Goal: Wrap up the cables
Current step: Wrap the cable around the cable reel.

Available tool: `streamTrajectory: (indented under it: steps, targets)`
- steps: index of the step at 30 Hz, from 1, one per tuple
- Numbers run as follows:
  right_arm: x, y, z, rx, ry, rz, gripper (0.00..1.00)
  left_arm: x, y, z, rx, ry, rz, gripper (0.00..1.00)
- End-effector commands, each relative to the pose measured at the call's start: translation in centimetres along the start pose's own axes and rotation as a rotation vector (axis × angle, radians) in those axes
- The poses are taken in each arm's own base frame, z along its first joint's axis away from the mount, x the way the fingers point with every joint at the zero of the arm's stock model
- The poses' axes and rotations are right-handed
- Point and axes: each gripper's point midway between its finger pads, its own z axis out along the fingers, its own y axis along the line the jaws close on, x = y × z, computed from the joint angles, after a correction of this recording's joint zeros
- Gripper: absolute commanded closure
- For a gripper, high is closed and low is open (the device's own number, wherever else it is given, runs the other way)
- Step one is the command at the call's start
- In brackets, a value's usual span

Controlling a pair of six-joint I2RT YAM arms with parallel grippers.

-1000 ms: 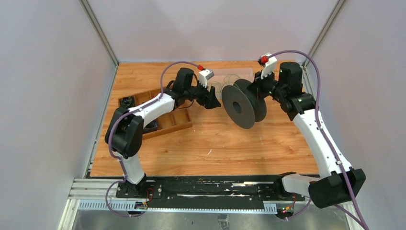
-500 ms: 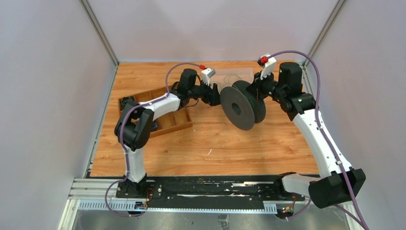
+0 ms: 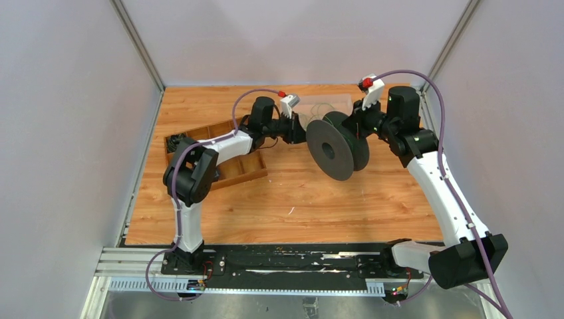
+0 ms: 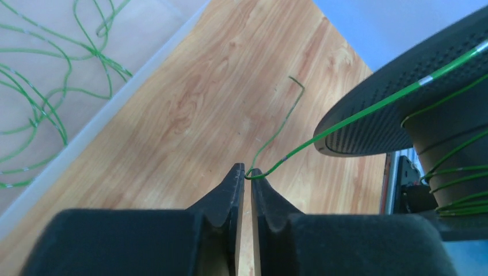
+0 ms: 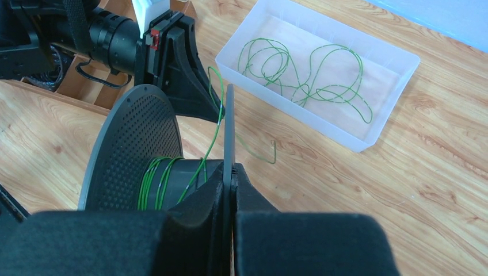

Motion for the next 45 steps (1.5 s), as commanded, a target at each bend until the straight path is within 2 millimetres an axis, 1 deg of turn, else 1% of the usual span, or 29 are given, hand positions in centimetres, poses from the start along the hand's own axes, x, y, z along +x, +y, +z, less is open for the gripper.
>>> streamTrajectory:
  steps: [1,2,3,11,17,25,30,34,40,45]
  targets:
    - [-3.3,-0.4,-1.4,0.036,-0.093,0.016,0.99,1.6,-0.5,-0.5,0.032,0.012,0.017,0.95]
    - [-3.6,-0.4,-1.4,0.039,-0.098,0.024,0.99,1.9,-0.5,-0.6,0.034,0.014,0.015,0.98]
    - [-3.9,-0.6,-1.5,0.047,-0.103,0.035,0.99,2.2,-0.6,-0.7,0.036,0.017,0.013,0.99]
    - [-5.5,-1.9,-1.9,0.107,-0.121,0.082,0.99,4.2,-1.1,-1.5,0.041,0.046,0.018,1.0]
    - [-5.2,-2.7,-1.8,0.145,-0.112,0.091,0.99,4.9,-1.7,-1.6,0.055,0.06,0.037,1.0]
    - [-4.8,-4.2,-1.6,0.23,-0.099,0.132,0.99,6.2,-3.8,-1.8,0.102,0.083,0.119,1.0]
    - [-5.1,-4.5,-1.2,0.226,-0.095,0.189,0.99,7.2,-4.9,-1.3,0.12,0.101,0.152,1.0]
    - [-5.6,-4.3,-0.9,0.206,-0.098,0.231,0.99,7.8,-5.1,-0.7,0.123,0.113,0.162,1.0]
    - [-6.0,-5.6,-1.0,0.27,-0.104,0.264,0.99,8.8,-6.4,-0.1,0.139,0.143,0.22,1.0]
    - [-5.6,-6.8,-0.7,0.324,-0.094,0.28,0.99,9.7,-7.9,0.2,0.158,0.162,0.267,1.0]
